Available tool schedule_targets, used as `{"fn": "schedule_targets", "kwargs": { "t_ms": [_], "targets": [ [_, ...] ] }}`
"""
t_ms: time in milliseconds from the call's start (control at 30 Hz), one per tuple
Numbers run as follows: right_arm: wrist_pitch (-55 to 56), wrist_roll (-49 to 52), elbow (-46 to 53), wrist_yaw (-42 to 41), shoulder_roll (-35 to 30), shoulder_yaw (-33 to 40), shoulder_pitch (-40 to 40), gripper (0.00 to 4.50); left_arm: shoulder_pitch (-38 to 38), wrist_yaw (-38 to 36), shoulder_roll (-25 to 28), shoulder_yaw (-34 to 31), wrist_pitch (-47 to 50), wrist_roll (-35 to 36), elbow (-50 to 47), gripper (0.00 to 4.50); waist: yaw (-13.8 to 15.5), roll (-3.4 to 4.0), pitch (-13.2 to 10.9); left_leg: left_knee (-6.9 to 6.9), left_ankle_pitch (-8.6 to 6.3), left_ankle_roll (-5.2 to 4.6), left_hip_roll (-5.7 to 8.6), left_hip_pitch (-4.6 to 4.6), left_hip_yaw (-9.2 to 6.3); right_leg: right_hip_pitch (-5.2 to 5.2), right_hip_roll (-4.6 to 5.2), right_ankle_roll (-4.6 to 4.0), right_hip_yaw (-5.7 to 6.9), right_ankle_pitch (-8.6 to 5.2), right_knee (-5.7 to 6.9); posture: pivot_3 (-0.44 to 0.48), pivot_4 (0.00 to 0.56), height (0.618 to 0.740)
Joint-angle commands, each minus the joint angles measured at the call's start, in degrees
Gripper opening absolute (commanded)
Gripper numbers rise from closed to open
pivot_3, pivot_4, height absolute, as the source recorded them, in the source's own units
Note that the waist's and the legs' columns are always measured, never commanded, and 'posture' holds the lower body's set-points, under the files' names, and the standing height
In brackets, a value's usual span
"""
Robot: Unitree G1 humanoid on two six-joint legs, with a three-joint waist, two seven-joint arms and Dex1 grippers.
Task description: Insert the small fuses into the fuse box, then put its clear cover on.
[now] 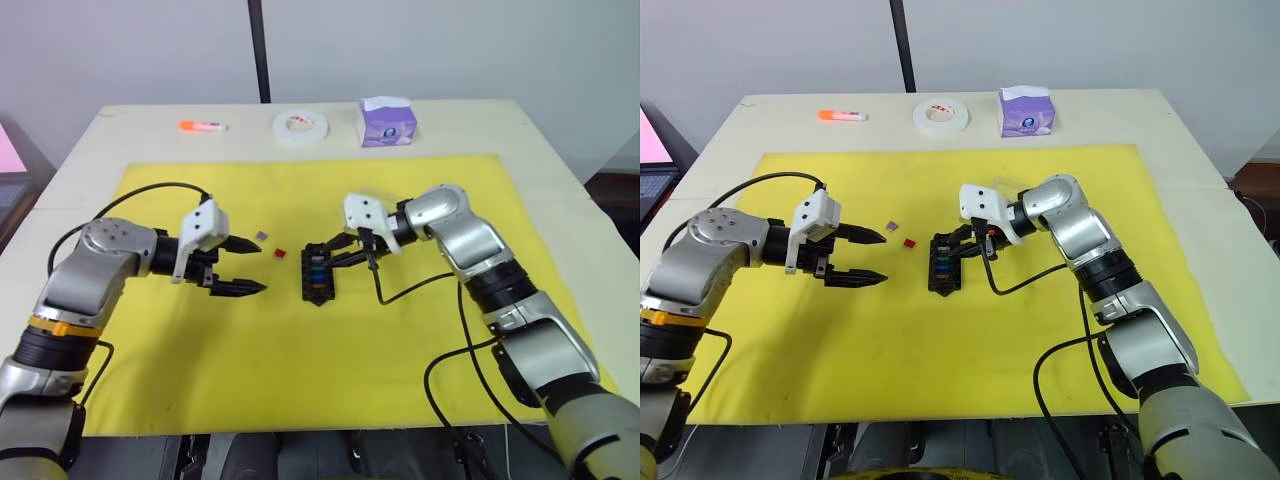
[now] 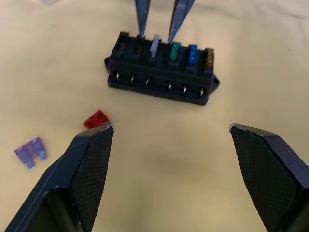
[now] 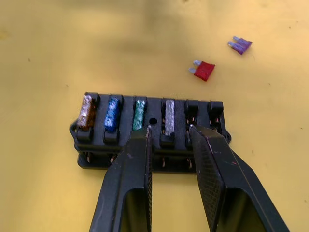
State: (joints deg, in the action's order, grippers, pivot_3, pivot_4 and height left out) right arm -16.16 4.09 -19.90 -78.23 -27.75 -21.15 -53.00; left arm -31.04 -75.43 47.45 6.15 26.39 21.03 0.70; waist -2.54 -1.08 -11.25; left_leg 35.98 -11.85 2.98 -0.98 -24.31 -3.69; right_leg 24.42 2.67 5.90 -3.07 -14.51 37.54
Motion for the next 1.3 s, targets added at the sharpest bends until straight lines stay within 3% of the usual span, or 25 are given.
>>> {"fn": "schedule_targets", "kwargs": {
  "t_ms": [33, 233, 333, 400, 1300],
  "targets": [
    [-1.67, 3.1, 2.61, -1.25, -0.97, 3.48, -1.26, 1.35, -0.34, -1.11, 0.11, 0.05, -2.58, -0.95, 1.48, 4.06, 0.0, 0.0, 0.0, 0.0, 0.0, 0.0, 0.0, 0.0, 0.0, 0.0, 0.0, 0.0, 0.0, 0.0, 0.0, 0.0, 0.15, 0.74],
    [-3.88, 4.68, 3.58, -2.01, -2.02, 4.45, -1.02, 1.35, -0.5, -2.16, -0.11, 0.15, -4.15, -1.81, 2.86, 4.06, 0.01, 0.0, 0.0, 0.01, 0.0, 0.0, 0.0, 0.0, 0.0, 0.0, 0.0, 0.0, 0.0, 0.0, 0.0, 0.0, 0.15, 0.74],
    [-4.96, 5.77, 3.98, -0.2, -0.61, 5.21, 0.0, 0.7, -0.79, -2.3, -0.66, 0.22, -4.65, -2.01, 3.14, 4.06, -0.05, 0.0, 0.0, 0.01, 0.0, 0.0, 0.0, 0.0, 0.0, 0.0, 0.0, 0.0, 0.0, 0.0, 0.01, 0.0, 0.15, 0.74],
    [-5.05, 5.79, 3.99, 0.78, 0.3, 5.14, 0.6, 0.03, -0.94, -2.29, -0.99, 0.27, -4.62, -2.03, 2.93, 4.06, -0.07, 0.0, 0.0, 0.0, 0.0, 0.0, 0.0, 0.01, 0.0, 0.0, 0.0, 0.0, 0.0, 0.0, 0.02, 0.0, 0.15, 0.74],
    [-1.58, 1.73, -0.14, 4.05, 2.44, 1.69, 2.99, 0.03, -1.35, 0.06, -1.69, -0.72, 0.84, 0.54, -2.98, 4.06, -0.03, 0.0, 0.0, 0.02, 0.0, 0.0, 0.0, 0.02, -0.01, 0.0, 0.0, 0.0, 0.0, 0.0, 0.06, 0.0, 0.15, 0.74]
  ]
}}
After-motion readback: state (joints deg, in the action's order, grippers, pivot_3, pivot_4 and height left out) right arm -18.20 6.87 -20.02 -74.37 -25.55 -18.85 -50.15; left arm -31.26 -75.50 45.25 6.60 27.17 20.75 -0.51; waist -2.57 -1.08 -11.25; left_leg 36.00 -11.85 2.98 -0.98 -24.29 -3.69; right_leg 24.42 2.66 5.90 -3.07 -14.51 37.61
